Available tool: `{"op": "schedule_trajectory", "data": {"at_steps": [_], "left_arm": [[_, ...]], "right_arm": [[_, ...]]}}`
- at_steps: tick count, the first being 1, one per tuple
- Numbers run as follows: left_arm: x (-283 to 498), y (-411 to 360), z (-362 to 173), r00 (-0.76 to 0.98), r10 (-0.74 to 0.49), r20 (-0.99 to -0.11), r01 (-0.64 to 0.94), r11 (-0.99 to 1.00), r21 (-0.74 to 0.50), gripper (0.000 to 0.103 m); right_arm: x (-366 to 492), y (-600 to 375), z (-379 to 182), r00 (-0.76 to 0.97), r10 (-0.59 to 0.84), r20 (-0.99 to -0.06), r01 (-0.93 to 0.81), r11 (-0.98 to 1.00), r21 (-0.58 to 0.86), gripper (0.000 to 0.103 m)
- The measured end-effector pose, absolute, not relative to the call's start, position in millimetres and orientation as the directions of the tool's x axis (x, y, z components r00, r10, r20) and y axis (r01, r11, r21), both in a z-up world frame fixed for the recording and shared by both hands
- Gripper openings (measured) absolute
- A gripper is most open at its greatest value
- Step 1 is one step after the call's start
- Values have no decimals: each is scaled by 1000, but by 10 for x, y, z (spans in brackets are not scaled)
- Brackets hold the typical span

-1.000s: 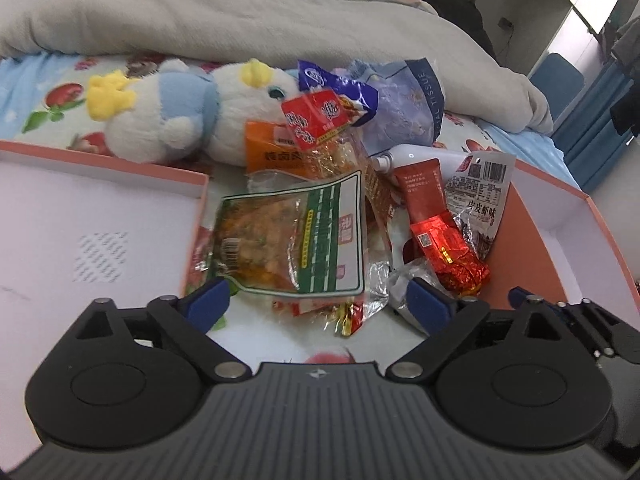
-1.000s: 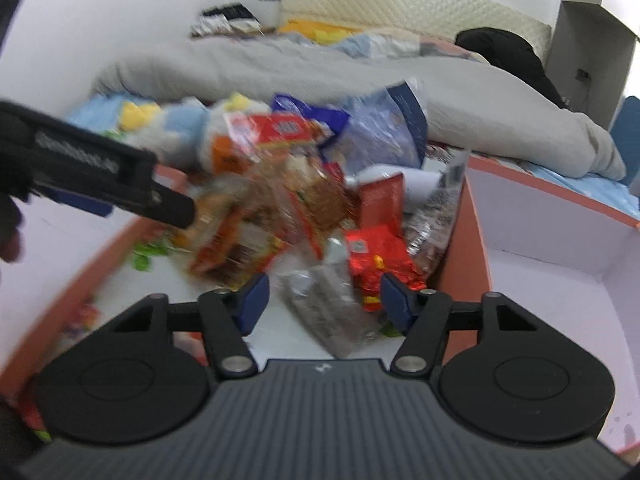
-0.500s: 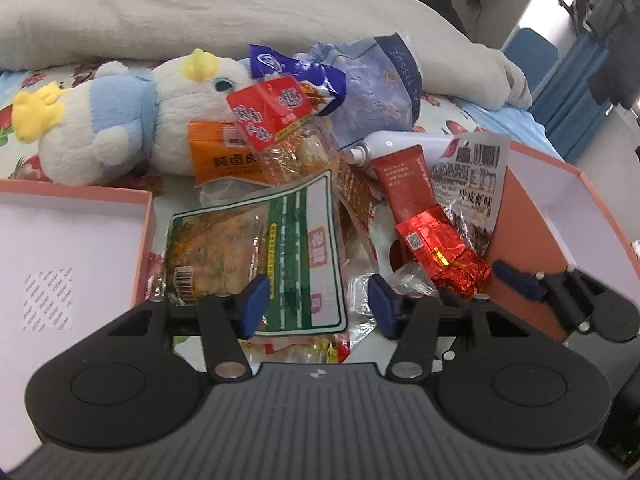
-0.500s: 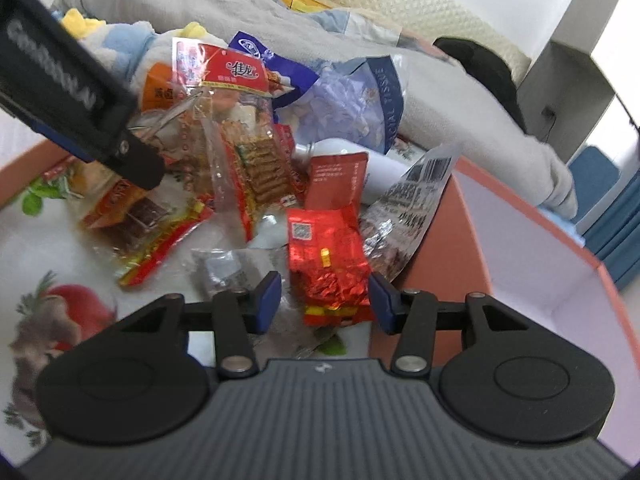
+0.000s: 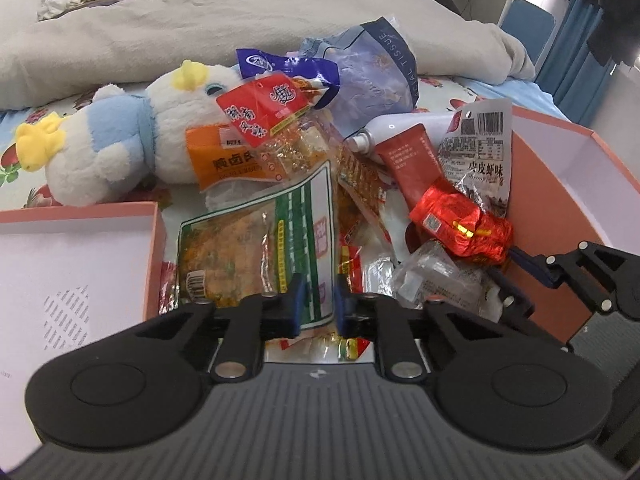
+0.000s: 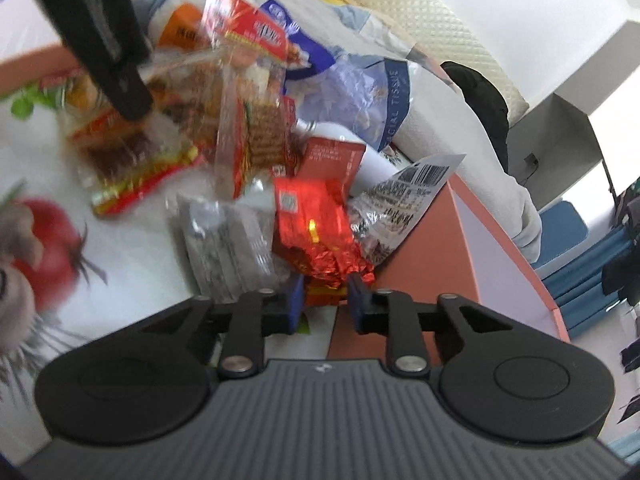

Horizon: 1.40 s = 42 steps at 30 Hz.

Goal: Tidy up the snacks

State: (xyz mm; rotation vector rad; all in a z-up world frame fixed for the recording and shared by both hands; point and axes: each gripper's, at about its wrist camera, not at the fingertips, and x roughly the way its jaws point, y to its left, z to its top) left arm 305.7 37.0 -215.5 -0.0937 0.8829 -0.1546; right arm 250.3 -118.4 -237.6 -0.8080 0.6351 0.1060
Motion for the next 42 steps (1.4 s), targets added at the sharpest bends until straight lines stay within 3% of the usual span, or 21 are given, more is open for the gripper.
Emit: {"op": "schedule_trajectory", "data": {"at_steps": [1, 7, 13, 16, 19, 22, 27, 29, 30, 39, 42], "left_arm": [[3040, 373, -2154, 626, -171, -760, 95, 985, -143, 10], [2908, 428, -2090, 642, -176, -747, 79, 983, -164, 3], [2708, 451, -2005, 655, -184, -733, 71, 981, -182, 1], [2571, 502, -1961, 664, -184, -725, 45, 977, -206, 1], [2436, 595, -1913, 678, -178, -713, 12, 973, -231, 1], [2331, 690, -1874, 692, -167, -703, -16, 969, -247, 1], [2229, 839, -1830, 710, -157, -686, -48, 962, -269, 1], [2205, 898, -1820, 714, -161, -681, -55, 957, -284, 1], [2201, 920, -1815, 717, -164, -678, -56, 955, -291, 1], [2156, 1130, -1866, 719, -195, -667, -74, 933, -353, 1], [2155, 1145, -1918, 713, -212, -668, -70, 927, -369, 1]], "right_arm": [[2499, -1196, -2370, 815, -150, -560, -316, 695, -646, 14], [2409, -1212, -2229, 836, -108, -538, -318, 703, -636, 3], [2242, -1187, -2136, 835, -54, -547, -345, 724, -598, 3], [2159, -1193, -2083, 822, 4, -569, -371, 762, -531, 3], [2137, -1245, -2004, 770, 116, -628, -406, 848, -340, 3], [2189, -1279, -1939, 726, 243, -643, -417, 899, -131, 5], [2415, -1218, -1929, 662, 355, -660, -398, 913, 92, 10], [2473, -1185, -1927, 651, 387, -653, -397, 907, 142, 47], [2493, -1166, -1926, 649, 405, -644, -402, 901, 161, 53], [2849, -941, -2147, 583, 485, -652, -393, 870, 297, 50], [2979, -854, -2295, 576, 470, -669, -374, 879, 295, 40]]}}
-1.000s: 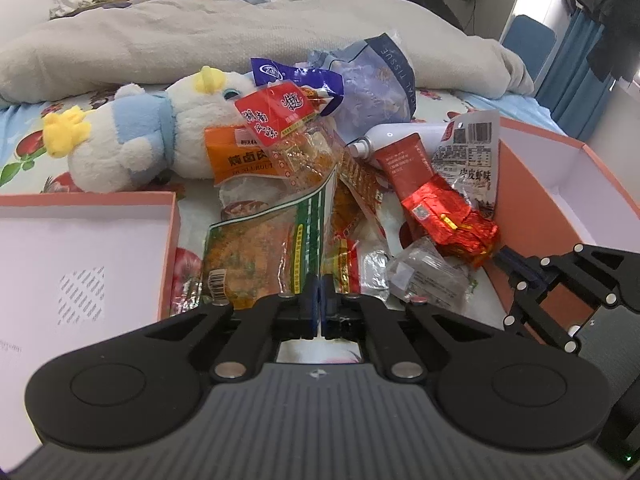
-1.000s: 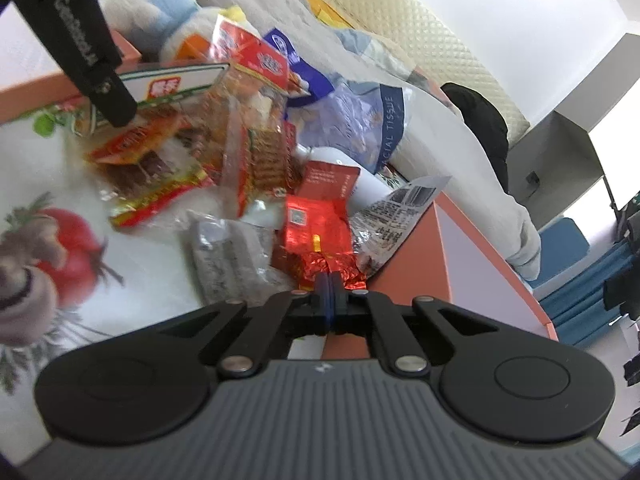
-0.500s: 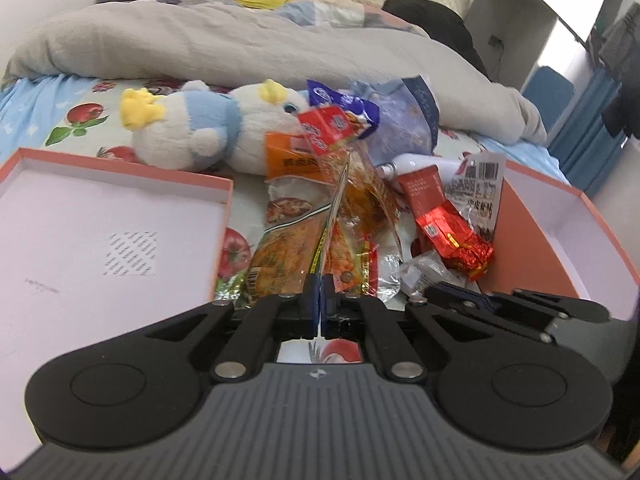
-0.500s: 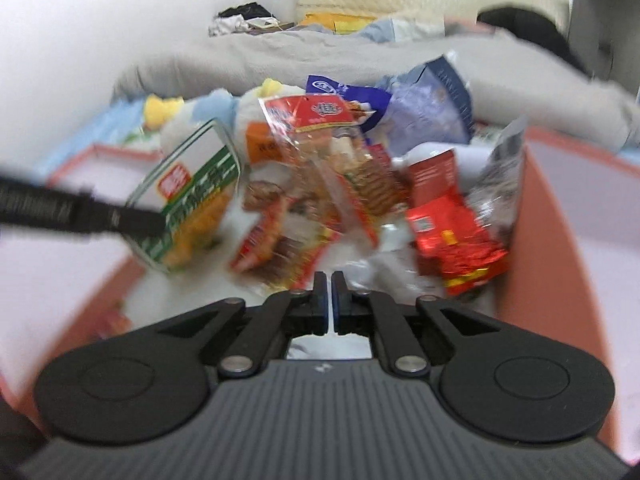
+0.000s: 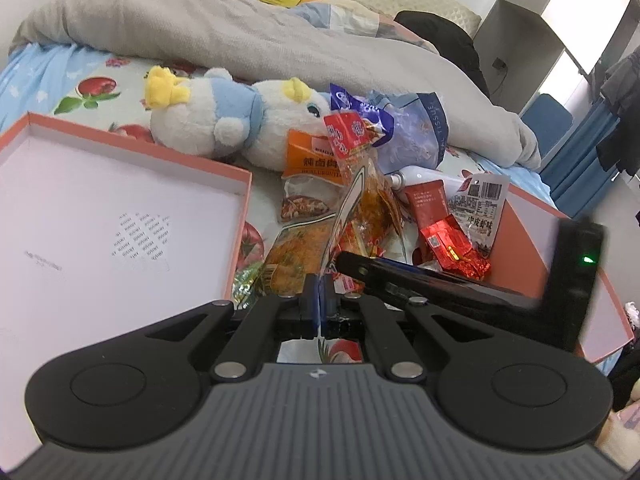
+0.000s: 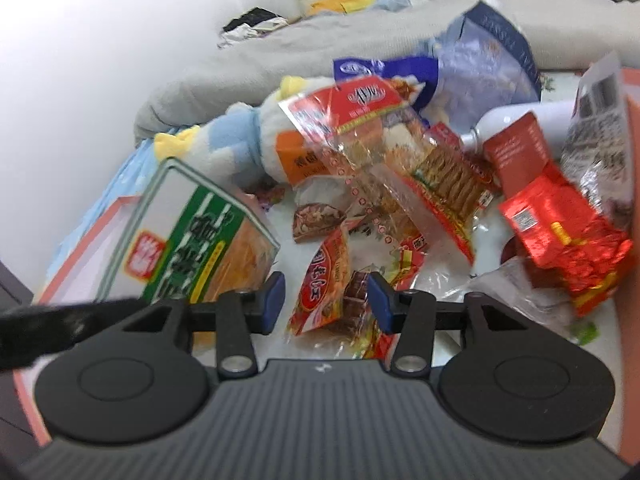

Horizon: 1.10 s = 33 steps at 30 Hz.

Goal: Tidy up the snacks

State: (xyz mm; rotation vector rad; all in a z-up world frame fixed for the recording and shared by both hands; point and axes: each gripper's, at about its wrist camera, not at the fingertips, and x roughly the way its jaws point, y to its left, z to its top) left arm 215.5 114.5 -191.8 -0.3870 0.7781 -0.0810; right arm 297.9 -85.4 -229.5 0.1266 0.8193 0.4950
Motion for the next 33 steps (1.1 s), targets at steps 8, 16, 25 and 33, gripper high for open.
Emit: {"op": "schedule_trajectory", "data": {"at_steps": [8, 16, 25, 33], "left_arm": [[2132, 1084, -1927, 720, -242, -651, -55, 914, -401, 1], [1957, 927, -1688, 764, -230, -603, -59, 905, -420, 0], [1661, 658, -1477, 788, -216, -577, -77, 895, -439, 0], [1645, 447, -1255, 789, -228, -571, -63, 893, -445, 0]], "right_arm": [[2971, -774, -2245, 532, 497, -686, -440, 854, 278, 3], [2642, -1107, -1831, 584, 492, -645, -453, 858, 244, 3], [2335, -1531, -1502, 610, 481, -629, -429, 868, 248, 3], [2240, -1754, -1163, 631, 495, -598, -423, 865, 270, 3]]}}
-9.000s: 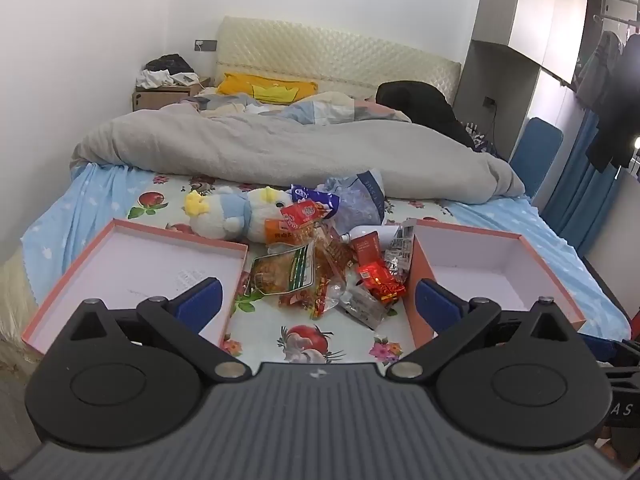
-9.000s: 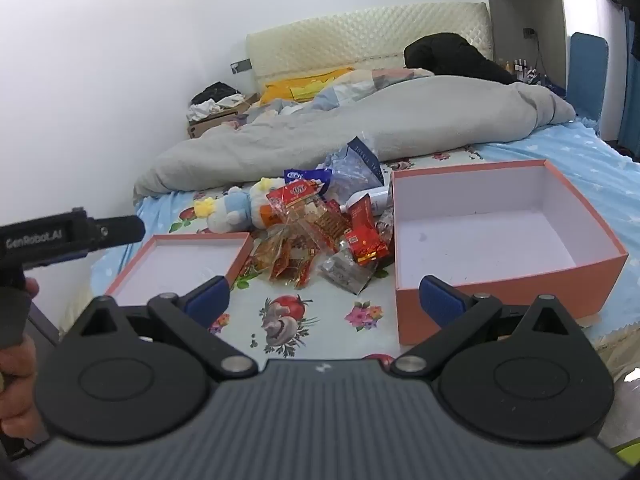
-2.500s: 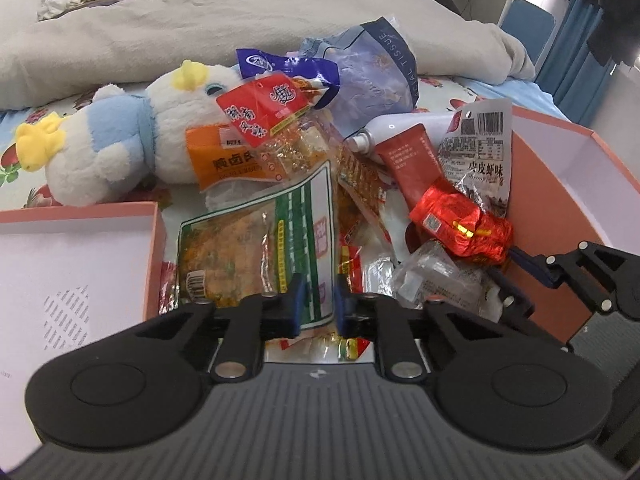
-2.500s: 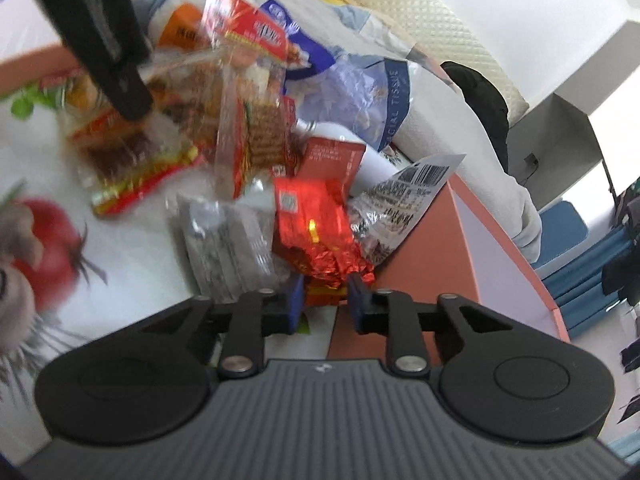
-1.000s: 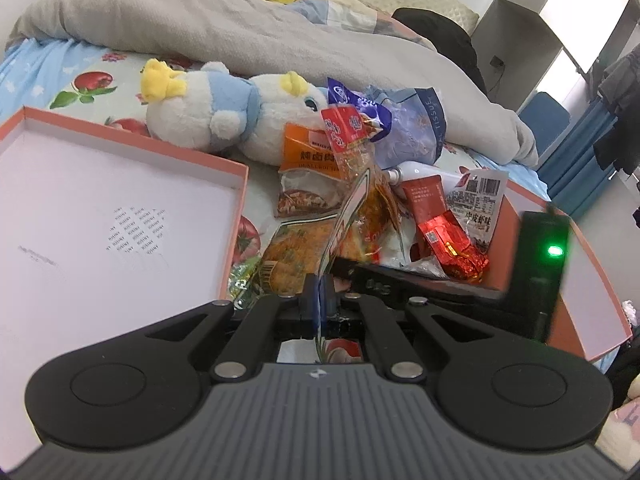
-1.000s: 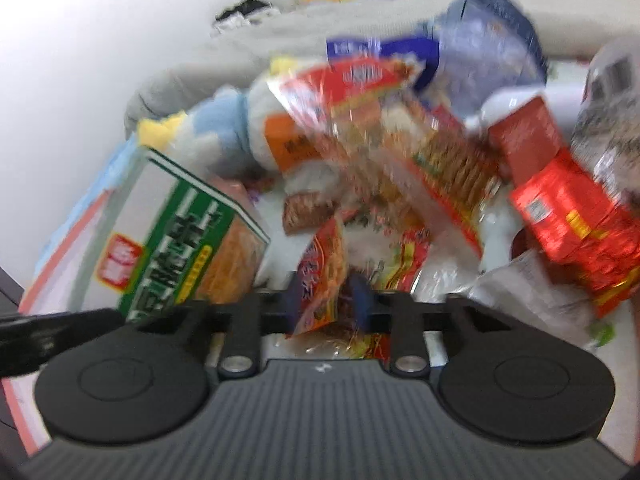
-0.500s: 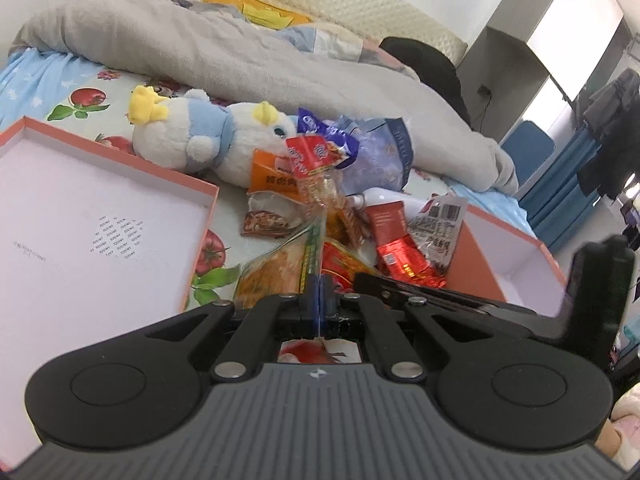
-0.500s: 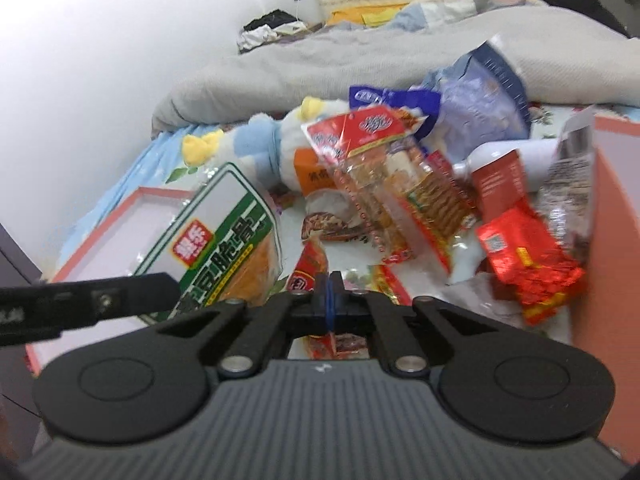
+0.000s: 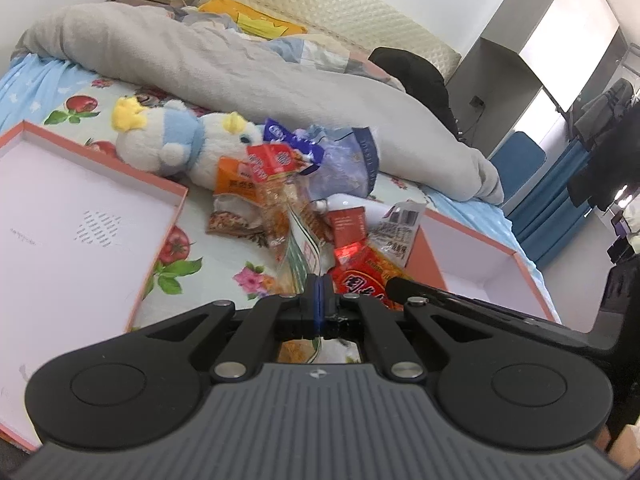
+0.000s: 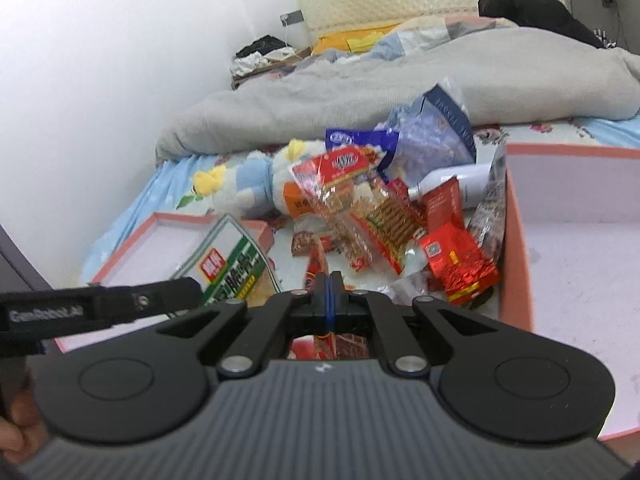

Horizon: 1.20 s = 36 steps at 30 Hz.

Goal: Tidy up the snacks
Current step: 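Carry the bread bag with the left gripper over the larger pink box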

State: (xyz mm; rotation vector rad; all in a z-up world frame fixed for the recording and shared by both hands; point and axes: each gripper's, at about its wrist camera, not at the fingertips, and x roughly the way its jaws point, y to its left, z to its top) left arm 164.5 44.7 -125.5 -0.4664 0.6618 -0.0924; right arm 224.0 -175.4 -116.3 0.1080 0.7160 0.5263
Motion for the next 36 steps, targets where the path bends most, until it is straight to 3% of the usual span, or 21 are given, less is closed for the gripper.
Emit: {"op": "schedule_trajectory", "data": {"at_steps": [20, 31, 36], "left_arm": [[1774, -127, -142, 845, -270, -461, 41, 893, -449, 0], [2167, -785, 443, 839, -395, -375, 215, 873, -438, 0], [2474, -1197, 556, 795, -462, -393, 284, 856, -432, 0]], "right_arm": [[2259, -2357, -40, 756, 476, -449, -412, 879, 239, 3], [2353, -2829, 435, 833, 391, -391, -354, 921, 166, 3], [2487, -3138, 498, 854, 322, -408, -285, 947, 150, 3]]}}
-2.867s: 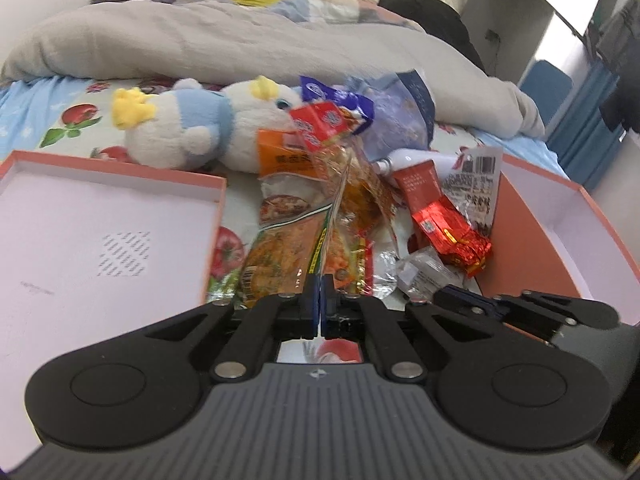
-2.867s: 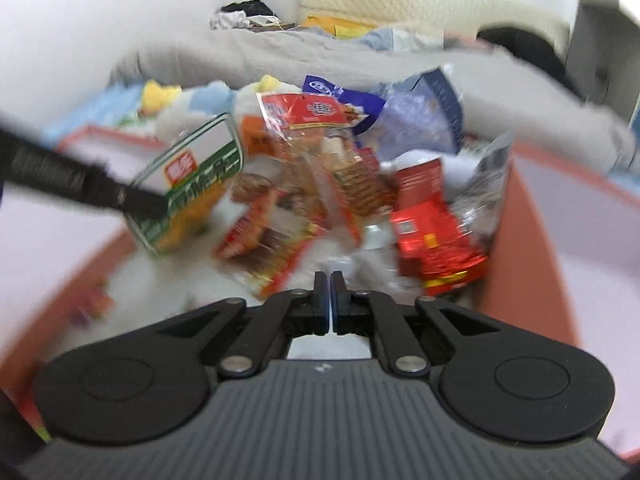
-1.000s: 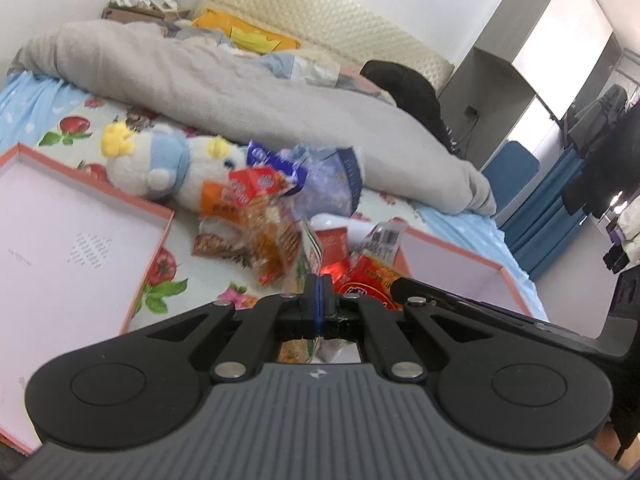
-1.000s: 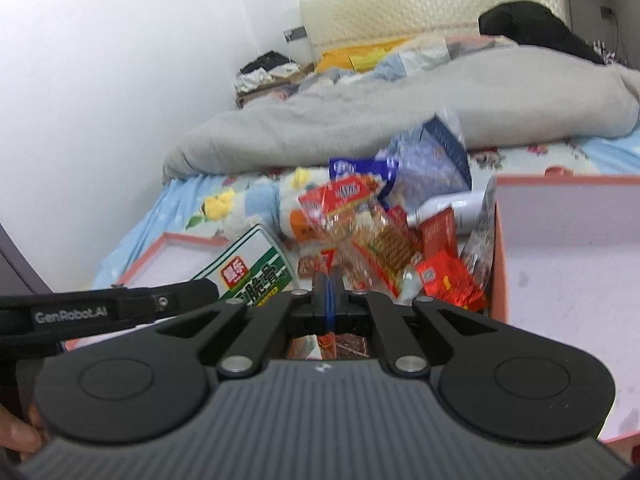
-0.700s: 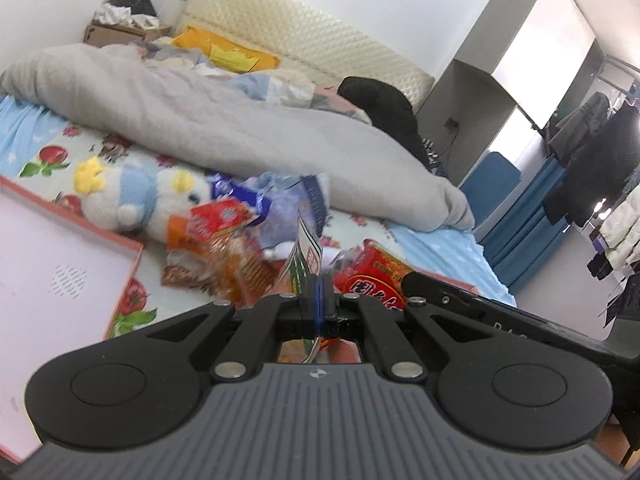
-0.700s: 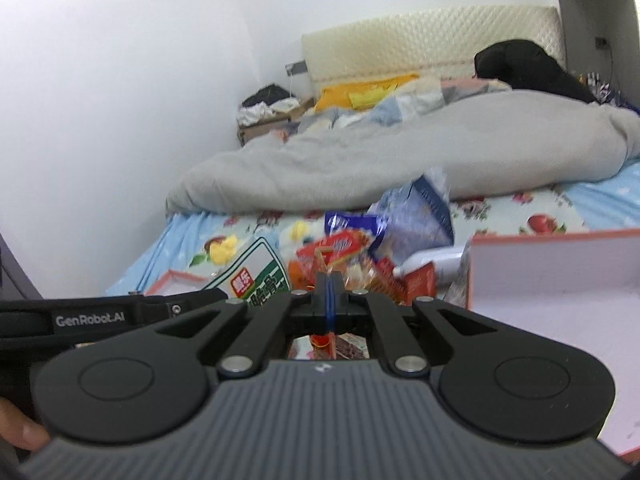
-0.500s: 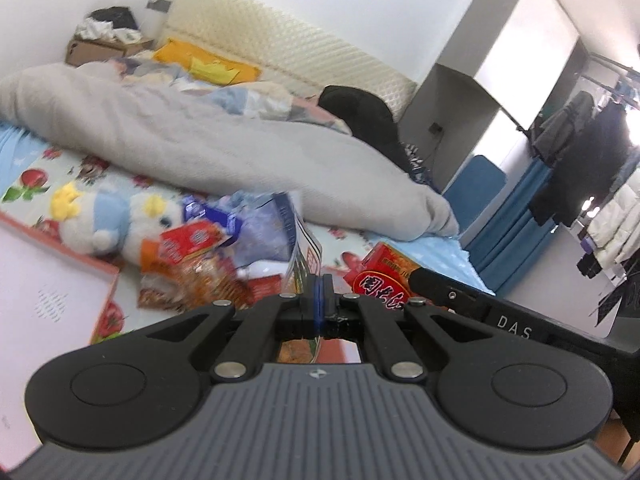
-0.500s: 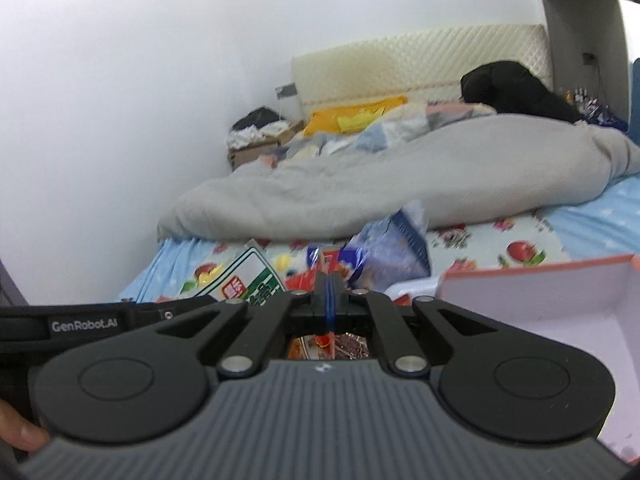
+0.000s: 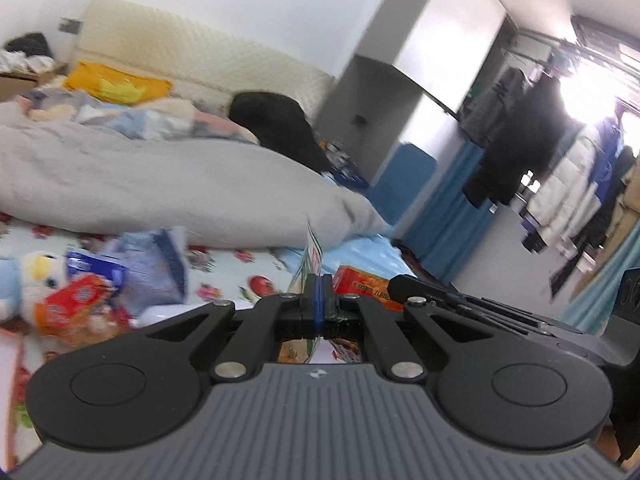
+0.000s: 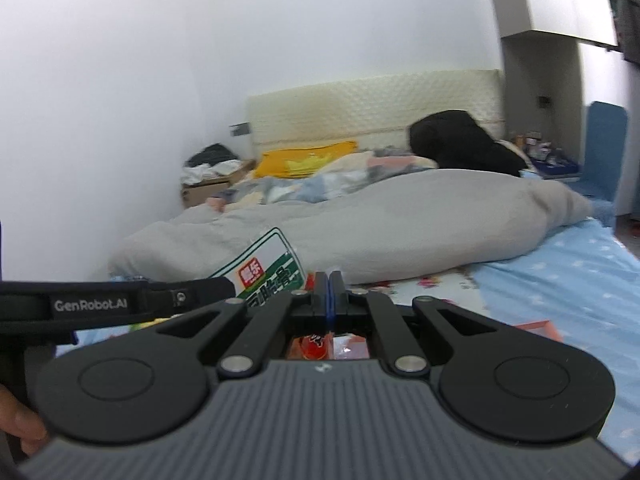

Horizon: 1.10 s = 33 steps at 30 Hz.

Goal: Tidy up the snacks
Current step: 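Carry the bread bag with the left gripper over the larger pink box, then open the left gripper to drop the bread bag into the box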

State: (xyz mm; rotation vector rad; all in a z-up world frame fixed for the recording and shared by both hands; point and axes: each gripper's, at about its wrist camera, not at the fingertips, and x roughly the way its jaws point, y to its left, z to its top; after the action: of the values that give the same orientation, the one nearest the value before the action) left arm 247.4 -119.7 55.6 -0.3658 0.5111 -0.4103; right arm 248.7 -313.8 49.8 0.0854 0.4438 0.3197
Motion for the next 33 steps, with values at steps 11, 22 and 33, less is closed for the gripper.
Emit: {"op": "schedule_trajectory", "data": {"at_steps": [11, 22, 33], "left_arm": [[3293, -2027, 68, 639, -485, -597, 319, 874, -368, 0], [3684, -2337, -742, 395, -449, -802, 338, 882, -328, 0], [3747, -2373, -722, 428, -398, -812, 327, 905, -271, 59]], "right_arm": [[2941, -3611, 19, 769, 161, -618, -138, 987, 85, 3], [3081, -3895, -828, 585, 111, -803, -28, 993, 117, 3], [3101, -4068, -843, 577, 115, -809, 7, 989, 145, 35]]}}
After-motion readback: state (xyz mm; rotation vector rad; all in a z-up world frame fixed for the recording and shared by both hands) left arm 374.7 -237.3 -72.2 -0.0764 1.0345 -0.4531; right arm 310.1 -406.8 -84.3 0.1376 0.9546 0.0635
